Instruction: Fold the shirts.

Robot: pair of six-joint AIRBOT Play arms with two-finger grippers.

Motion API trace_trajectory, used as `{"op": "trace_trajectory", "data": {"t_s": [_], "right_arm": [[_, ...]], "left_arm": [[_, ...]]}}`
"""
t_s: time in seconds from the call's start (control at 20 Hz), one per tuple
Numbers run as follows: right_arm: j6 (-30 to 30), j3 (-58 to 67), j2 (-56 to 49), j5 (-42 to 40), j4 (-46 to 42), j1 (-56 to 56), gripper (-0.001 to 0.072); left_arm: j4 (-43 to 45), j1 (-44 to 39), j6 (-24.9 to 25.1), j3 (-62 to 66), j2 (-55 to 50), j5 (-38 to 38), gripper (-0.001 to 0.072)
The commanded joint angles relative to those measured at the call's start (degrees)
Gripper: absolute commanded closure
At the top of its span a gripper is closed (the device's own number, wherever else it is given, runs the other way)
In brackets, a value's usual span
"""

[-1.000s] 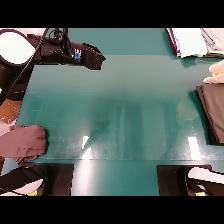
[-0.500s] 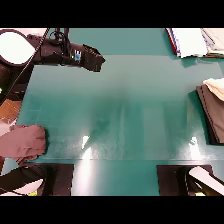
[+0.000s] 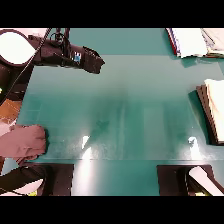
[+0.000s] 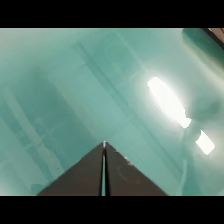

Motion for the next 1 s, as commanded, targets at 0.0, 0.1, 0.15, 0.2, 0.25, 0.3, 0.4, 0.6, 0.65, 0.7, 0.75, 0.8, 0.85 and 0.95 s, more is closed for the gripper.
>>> {"op": "trace_trajectory", "data": {"t_s": [0.0, 0.1, 0.15, 0.2, 0.25, 0.3, 0.4, 0.6, 0.65, 0.7, 0.75, 0.8, 0.85, 0.95], "right_arm": [[0.0, 5.9, 0.2, -3.4, 4.2, 13.2, 0.0088], [0.0, 8.7, 0.2, -6.7, 4.0, 23.8, 0.0222], [0.0, 9.6, 0.2, -8.2, 4.0, 28.5, 0.0291], [0.0, 10.1, 0.2, -9.7, 4.0, 32.9, 0.0308], [0.0, 10.5, 0.2, -11.3, 4.0, 37.0, 0.0310], [0.0, 10.5, 0.2, -12.8, 3.9, 40.8, 0.0383], [-0.1, 10.5, 0.2, -14.8, 3.9, 46.5, 0.0590], [-0.1, 10.5, 0.2, -17.0, 3.9, 51.8, 0.0696], [-0.1, 10.5, 0.2, -16.9, 3.9, 52.1, 0.0696], [-0.1, 10.5, 0.2, -17.0, 4.0, 52.1, 0.0696], [-0.1, 10.5, 0.2, -16.9, 3.9, 52.1, 0.0696], [-0.1, 10.5, 0.2, -17.0, 3.9, 52.1, 0.0696], [-0.1, 10.5, 0.2, -16.9, 4.0, 52.1, 0.0696], [-0.1, 10.5, 0.2, -16.9, 4.0, 52.1, 0.0696]], "left_arm": [[0.1, 0.1, 0.0, 0.0, 0.0, 0.7, 0.0681], [0.6, 0.2, 0.0, 0.0, 0.0, 0.7, 0.0681], [0.7, 0.2, 0.0, 0.0, 0.0, 0.7, 0.0681], [0.5, 0.2, 0.0, 0.0, 0.0, 0.9, 0.0681], [0.2, 0.2, 0.0, 0.0, 0.0, 1.0, 0.0681], [0.0, 0.2, 0.0, 0.0, 0.0, 1.0, 0.0681], [0.0, 0.2, 0.0, 0.0, 0.0, 1.0, 0.0681], [0.0, 0.2, 0.0, 0.0, 0.0, 1.0, 0.0681], [0.0, 0.2, 0.0, 0.0, 0.0, 1.0, 0.0681], [0.0, 0.2, 0.0, 0.0, 0.0, 1.0, 0.0681], [0.0, 0.2, 0.0, 0.0, 0.0, 1.0, 0.0681], [0.0, 0.2, 0.0, 0.0, 0.0, 1.0, 0.0681], [0.0, 0.2, 0.0, 0.0, 0.0, 1.0, 0.0681], [0.0, 0.2, 0.0, 0.0, 0.0, 1.0, 0.0681]]}}
